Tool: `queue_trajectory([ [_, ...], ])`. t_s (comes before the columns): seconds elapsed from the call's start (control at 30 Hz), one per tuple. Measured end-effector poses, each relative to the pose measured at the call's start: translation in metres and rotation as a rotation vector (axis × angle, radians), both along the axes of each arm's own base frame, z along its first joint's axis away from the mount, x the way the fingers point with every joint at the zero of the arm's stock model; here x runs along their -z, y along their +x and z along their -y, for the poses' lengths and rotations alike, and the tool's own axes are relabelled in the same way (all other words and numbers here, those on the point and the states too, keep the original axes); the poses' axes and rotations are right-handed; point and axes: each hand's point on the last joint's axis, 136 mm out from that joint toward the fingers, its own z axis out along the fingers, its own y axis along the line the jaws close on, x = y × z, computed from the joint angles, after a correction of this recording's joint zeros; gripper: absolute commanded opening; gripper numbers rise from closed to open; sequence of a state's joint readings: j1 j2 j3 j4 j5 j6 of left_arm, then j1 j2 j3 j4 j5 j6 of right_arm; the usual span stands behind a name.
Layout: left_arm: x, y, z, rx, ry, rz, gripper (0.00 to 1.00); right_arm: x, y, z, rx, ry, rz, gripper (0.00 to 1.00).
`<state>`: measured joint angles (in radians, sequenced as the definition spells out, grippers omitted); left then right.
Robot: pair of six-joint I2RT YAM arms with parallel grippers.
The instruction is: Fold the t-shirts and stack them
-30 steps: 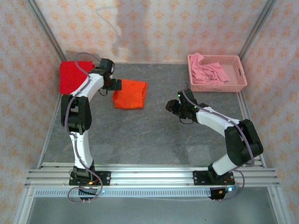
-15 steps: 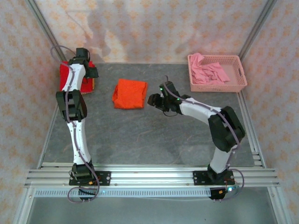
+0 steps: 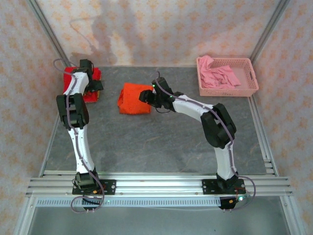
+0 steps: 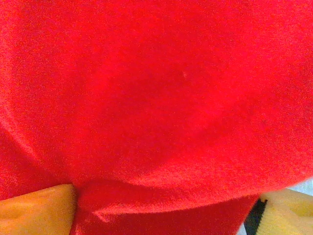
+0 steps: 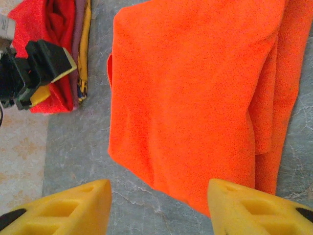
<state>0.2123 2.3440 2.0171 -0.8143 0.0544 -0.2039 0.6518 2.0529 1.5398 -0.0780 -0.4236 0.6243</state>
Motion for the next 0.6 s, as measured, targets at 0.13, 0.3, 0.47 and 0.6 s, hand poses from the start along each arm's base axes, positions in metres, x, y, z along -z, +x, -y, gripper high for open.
queue_trajectory([
  [0.13, 0.001, -0.018, 0.008, -0.039, -0.036, 0.009, 0.85, 0.0, -0.001, 0.0, -0.003, 0.002, -0.001, 0.55],
  [0.3, 0.002, -0.037, 0.016, -0.081, -0.066, 0.054, 0.85, 0.009, -0.006, 0.003, -0.01, -0.014, -0.014, 0.55],
  [0.47, 0.002, -0.06, 0.022, -0.103, -0.079, 0.07, 0.85, 0.017, -0.011, 0.006, -0.016, -0.021, -0.032, 0.55],
  [0.6, 0.0, -0.075, 0.027, -0.115, -0.093, 0.074, 0.87, 0.017, -0.013, 0.006, -0.019, -0.02, -0.035, 0.55],
])
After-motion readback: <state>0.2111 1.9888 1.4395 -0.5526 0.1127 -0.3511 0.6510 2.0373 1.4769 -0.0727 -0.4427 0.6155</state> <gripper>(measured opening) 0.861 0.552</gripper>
